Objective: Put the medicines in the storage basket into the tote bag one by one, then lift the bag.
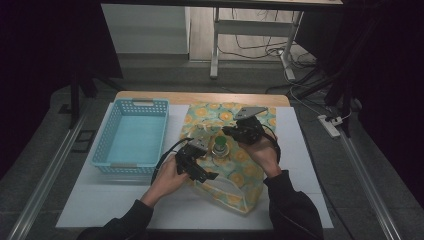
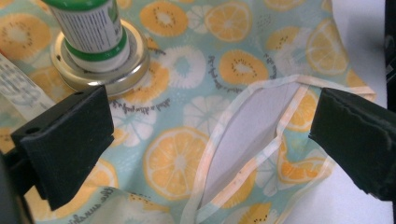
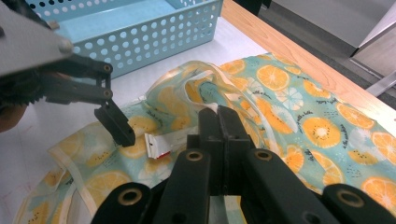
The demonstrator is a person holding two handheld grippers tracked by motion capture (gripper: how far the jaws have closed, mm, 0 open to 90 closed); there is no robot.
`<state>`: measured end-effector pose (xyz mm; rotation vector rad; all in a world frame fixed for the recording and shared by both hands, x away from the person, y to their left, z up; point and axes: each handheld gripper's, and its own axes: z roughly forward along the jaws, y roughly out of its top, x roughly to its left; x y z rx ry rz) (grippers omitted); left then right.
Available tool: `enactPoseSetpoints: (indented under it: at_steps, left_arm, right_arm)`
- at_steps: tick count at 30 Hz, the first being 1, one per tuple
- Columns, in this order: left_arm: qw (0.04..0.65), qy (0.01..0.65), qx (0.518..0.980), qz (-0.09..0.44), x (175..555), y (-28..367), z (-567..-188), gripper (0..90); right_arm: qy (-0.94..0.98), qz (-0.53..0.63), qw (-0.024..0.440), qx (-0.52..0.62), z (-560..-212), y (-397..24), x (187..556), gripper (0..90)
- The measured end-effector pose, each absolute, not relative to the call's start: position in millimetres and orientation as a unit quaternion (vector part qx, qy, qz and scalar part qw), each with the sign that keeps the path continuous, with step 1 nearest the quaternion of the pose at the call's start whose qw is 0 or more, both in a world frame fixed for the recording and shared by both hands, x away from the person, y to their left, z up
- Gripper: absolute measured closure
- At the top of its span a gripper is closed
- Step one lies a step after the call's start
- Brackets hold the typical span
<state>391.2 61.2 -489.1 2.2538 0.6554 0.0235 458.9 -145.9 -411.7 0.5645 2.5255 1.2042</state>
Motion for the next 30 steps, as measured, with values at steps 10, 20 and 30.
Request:
enactPoseSetpoints:
  at_steps: [10,20,30]
  left_arm:
    - [0.357,0.277,0.892,0.005,390.4,52.4,-504.8,0.0]
    - [0.339,0.274,0.900,0.004,393.9,46.3,-521.2,0.1]
    - [0.315,0.269,0.910,0.032,397.1,36.2,-532.7,0.9]
  right_arm:
    - [0.875,0.419,0.145,0.194,-410.2,-146.2,457.7,89.9]
    - [0.877,0.417,0.143,0.193,-412.1,-144.4,457.7,89.9]
    - [0.878,0.416,0.142,0.192,-413.2,-143.7,457.8,89.9]
